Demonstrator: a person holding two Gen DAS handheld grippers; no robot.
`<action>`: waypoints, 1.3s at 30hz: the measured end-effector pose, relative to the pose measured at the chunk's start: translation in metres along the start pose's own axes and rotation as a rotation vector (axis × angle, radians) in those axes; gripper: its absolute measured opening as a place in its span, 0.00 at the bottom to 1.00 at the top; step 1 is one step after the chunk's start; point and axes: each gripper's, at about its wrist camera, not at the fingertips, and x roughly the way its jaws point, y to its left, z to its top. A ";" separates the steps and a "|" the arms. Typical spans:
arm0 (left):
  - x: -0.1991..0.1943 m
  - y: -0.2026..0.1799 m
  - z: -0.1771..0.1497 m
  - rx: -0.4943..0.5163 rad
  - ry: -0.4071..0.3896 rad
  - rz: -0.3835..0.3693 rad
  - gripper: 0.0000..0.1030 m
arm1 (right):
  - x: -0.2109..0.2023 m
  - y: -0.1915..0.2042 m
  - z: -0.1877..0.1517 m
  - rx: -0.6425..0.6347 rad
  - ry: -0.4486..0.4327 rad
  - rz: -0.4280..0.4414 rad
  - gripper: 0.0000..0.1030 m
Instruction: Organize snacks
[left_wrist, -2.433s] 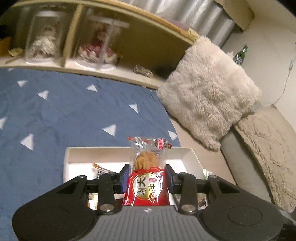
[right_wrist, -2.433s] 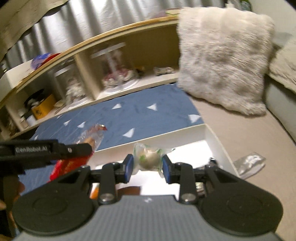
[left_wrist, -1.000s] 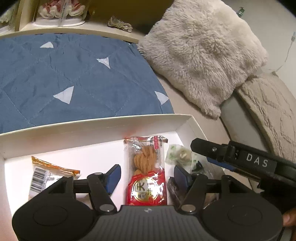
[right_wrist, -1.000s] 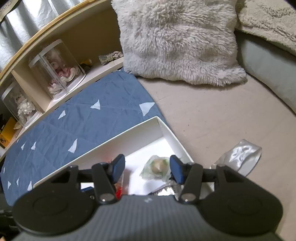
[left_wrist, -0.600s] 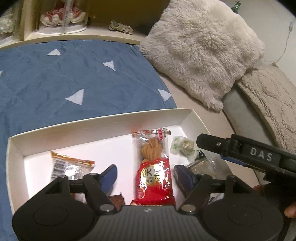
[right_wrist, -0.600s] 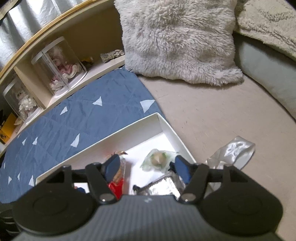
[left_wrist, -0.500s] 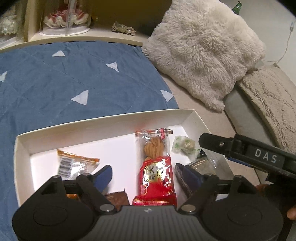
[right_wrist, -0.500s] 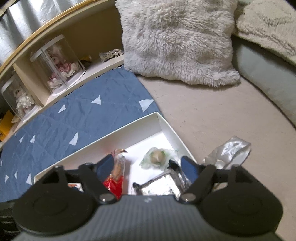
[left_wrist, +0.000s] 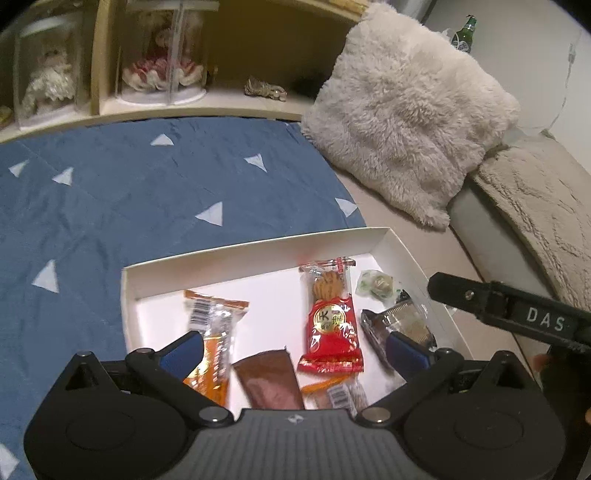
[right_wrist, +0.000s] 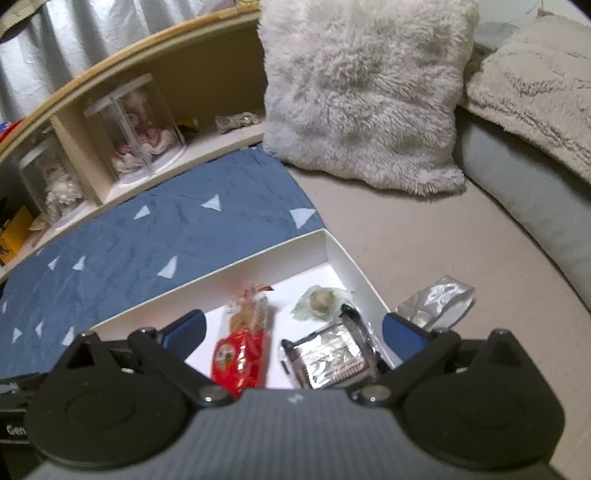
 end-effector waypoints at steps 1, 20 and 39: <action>-0.007 0.001 -0.001 0.002 -0.008 0.003 1.00 | -0.005 0.001 0.000 -0.004 -0.003 0.006 0.99; -0.146 -0.005 -0.021 0.037 -0.171 0.094 1.00 | -0.133 0.024 -0.029 -0.129 -0.101 0.058 0.99; -0.227 -0.011 -0.078 0.045 -0.286 0.184 1.00 | -0.234 0.023 -0.081 -0.199 -0.114 0.118 0.99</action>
